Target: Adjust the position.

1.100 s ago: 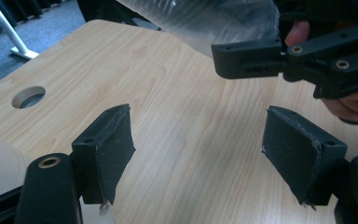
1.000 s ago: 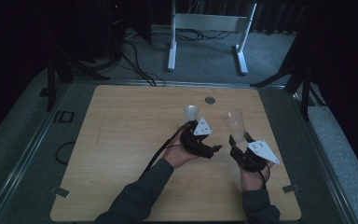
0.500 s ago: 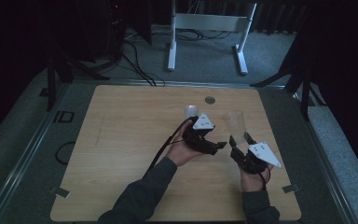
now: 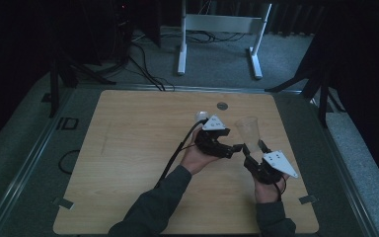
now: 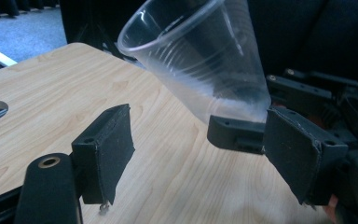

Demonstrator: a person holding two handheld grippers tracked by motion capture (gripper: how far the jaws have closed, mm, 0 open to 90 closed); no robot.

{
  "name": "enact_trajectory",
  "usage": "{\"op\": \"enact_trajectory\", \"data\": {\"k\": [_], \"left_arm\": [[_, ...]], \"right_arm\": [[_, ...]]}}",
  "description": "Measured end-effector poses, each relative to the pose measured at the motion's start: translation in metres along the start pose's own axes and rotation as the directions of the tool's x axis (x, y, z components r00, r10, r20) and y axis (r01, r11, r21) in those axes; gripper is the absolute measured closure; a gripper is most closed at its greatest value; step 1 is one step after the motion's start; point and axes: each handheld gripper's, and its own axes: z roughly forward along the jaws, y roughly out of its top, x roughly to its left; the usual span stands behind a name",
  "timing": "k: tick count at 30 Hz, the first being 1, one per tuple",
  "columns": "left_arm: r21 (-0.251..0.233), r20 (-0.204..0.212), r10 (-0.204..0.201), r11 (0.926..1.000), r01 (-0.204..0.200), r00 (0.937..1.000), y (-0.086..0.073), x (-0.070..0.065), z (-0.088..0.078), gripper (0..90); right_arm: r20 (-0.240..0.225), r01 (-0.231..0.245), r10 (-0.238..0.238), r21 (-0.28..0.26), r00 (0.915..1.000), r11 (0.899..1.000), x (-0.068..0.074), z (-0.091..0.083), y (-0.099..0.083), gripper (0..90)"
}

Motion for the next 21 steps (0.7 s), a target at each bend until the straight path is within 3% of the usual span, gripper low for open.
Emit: {"op": "enact_trajectory", "data": {"k": [5,14,21], "left_arm": [[-0.016,0.000,-0.008,0.9999,0.008,1.0000,0.001,-0.002,0.004,24.0],[-0.061,0.014,-0.062,0.9962,0.062,0.9980,0.004,-0.001,0.007,20.5],[-0.067,0.029,-0.086,0.9939,0.088,0.9959,0.004,-0.001,0.011,17.4]], "right_arm": [[-0.006,0.001,-0.001,-0.010,1.0000,1.000,0.002,-0.001,0.001,42.8],[-0.010,-0.005,0.005,-0.019,0.9999,1.000,0.003,-0.001,0.001,42.8],[-0.015,-0.004,0.004,-0.024,0.9999,1.000,0.005,0.000,0.001,42.8]]}}
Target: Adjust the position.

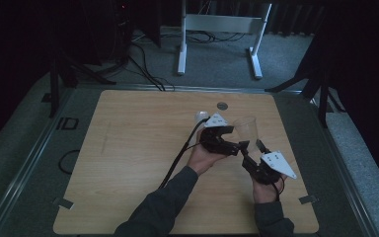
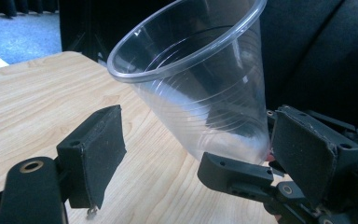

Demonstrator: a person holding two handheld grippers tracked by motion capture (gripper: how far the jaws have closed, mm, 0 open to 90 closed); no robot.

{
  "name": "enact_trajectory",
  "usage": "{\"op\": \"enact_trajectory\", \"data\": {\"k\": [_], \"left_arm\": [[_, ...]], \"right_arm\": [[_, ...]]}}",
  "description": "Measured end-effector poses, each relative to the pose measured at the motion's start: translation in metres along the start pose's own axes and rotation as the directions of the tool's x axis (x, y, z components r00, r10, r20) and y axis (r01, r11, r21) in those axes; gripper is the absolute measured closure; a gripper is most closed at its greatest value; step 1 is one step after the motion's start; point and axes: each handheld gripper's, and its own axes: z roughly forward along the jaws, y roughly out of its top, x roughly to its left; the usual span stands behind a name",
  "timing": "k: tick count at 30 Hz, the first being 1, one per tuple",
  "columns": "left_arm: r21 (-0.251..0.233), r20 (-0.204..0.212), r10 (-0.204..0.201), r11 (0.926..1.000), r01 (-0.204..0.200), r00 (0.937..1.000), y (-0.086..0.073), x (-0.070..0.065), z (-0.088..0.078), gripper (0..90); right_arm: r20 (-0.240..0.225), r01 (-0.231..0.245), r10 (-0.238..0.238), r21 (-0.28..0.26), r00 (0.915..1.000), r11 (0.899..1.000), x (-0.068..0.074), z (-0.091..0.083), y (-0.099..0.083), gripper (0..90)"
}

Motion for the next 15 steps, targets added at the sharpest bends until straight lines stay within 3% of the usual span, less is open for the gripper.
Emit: {"op": "enact_trajectory", "data": {"k": [15], "left_arm": [[-0.053,0.015,-0.047,0.9974,0.048,0.9988,0.0013,0.0018,0.0060,16.5]], "right_arm": [[-0.011,0.000,0.000,-0.006,0.9999,1.000,0.0029,0.0000,0.0000,42.8]]}}
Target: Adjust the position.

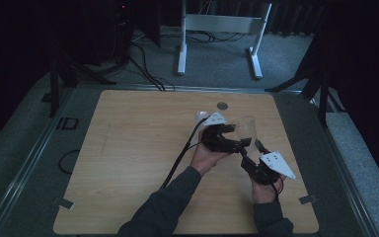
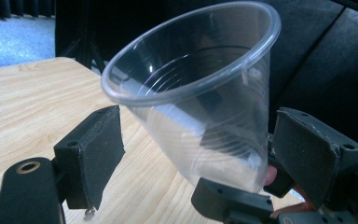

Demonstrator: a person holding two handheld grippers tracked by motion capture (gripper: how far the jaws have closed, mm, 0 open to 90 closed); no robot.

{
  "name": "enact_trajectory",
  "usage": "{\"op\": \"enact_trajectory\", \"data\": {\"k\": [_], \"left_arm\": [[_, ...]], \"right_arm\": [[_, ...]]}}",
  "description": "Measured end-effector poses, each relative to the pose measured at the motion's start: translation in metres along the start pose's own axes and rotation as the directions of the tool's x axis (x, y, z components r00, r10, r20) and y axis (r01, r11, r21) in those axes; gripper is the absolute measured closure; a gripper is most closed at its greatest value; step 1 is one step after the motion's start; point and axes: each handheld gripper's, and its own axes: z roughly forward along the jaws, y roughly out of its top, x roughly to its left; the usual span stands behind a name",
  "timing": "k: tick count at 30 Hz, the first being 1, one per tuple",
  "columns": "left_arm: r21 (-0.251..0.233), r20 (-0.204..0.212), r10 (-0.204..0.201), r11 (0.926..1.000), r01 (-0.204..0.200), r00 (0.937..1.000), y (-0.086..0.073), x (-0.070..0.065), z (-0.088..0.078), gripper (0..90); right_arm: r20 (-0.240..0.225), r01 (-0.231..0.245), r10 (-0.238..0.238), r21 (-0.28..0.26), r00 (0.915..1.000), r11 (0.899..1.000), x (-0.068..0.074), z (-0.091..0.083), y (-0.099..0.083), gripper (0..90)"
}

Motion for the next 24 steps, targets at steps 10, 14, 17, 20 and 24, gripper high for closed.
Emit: {"op": "enact_trajectory", "data": {"k": [10,14,17,20,24], "left_arm": [[-0.036,0.011,-0.038,0.9986,0.038,0.9992,0.0027,0.0014,0.0036,16.5],[-0.041,0.017,-0.051,0.9978,0.051,0.9986,0.0027,0.0011,0.0059,16.5],[-0.049,0.022,-0.059,0.9970,0.060,0.9980,0.0029,0.0004,0.0070,16.5],[-0.060,0.033,-0.075,0.9953,0.077,0.9967,0.0034,0.0002,0.0070,16.5],[-0.077,0.032,-0.096,0.9921,0.099,0.9948,0.0044,0.0011,0.0065,16.6]], "right_arm": [[-0.006,-0.004,0.004,-0.005,1.0000,1.000,0.0010,-0.0003,0.0004,42.7],[-0.007,-0.005,0.005,-0.003,1.0000,1.000,0.0014,0.0000,0.0002,42.8],[-0.006,-0.005,0.005,-0.003,1.0000,1.000,0.0013,0.0001,-0.0001,42.8],[-0.006,-0.005,0.005,-0.002,1.0000,1.000,0.0014,0.0001,-0.0003,42.7],[-0.007,-0.008,0.008,-0.003,0.9999,1.000,0.0010,0.0000,-0.0004,42.7]]}}
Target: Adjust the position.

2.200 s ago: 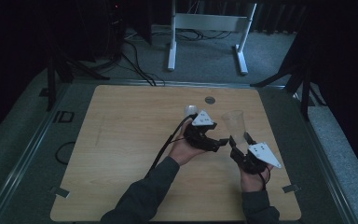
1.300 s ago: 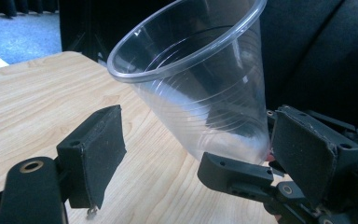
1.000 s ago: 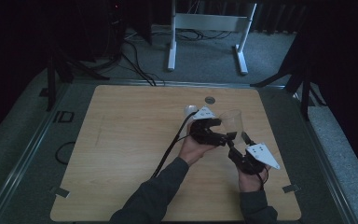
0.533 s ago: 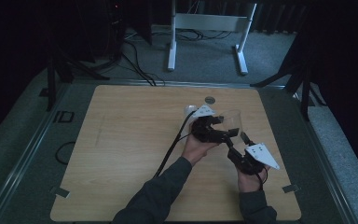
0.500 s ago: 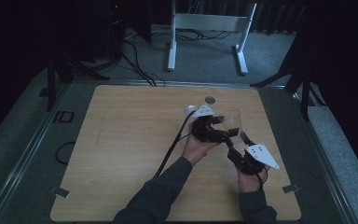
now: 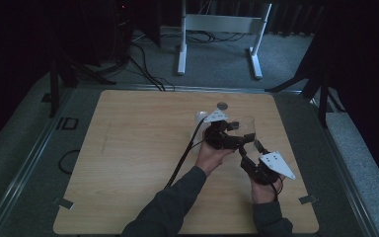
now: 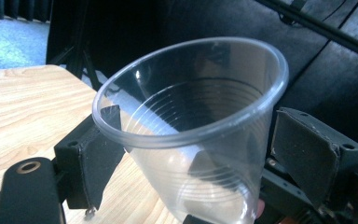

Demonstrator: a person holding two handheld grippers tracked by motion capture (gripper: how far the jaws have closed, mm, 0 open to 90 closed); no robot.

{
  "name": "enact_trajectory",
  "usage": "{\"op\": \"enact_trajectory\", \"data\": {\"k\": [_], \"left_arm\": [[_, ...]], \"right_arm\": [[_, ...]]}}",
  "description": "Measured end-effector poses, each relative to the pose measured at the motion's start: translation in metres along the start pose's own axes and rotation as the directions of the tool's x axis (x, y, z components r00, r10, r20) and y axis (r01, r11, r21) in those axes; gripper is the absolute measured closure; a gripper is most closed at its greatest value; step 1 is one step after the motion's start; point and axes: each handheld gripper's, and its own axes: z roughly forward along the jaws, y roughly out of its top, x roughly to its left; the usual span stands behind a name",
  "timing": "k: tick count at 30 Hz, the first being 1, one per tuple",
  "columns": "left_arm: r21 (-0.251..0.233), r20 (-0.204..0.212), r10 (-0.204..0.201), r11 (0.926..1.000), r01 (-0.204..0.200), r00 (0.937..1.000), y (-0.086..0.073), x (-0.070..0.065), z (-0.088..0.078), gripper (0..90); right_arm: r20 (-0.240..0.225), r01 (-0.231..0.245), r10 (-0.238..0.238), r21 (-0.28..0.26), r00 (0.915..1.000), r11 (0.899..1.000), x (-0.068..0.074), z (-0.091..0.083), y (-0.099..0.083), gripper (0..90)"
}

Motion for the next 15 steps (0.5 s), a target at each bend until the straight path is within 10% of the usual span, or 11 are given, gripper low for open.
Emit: {"op": "enact_trajectory", "data": {"k": [15], "left_arm": [[-0.019,-0.004,-0.015,0.9997,0.015,0.9999,0.0006,0.0006,-0.0001,20.2]], "right_arm": [[-0.010,-0.013,0.013,0.010,0.9999,1.000,-0.0002,0.0016,-0.0018,42.7]]}}
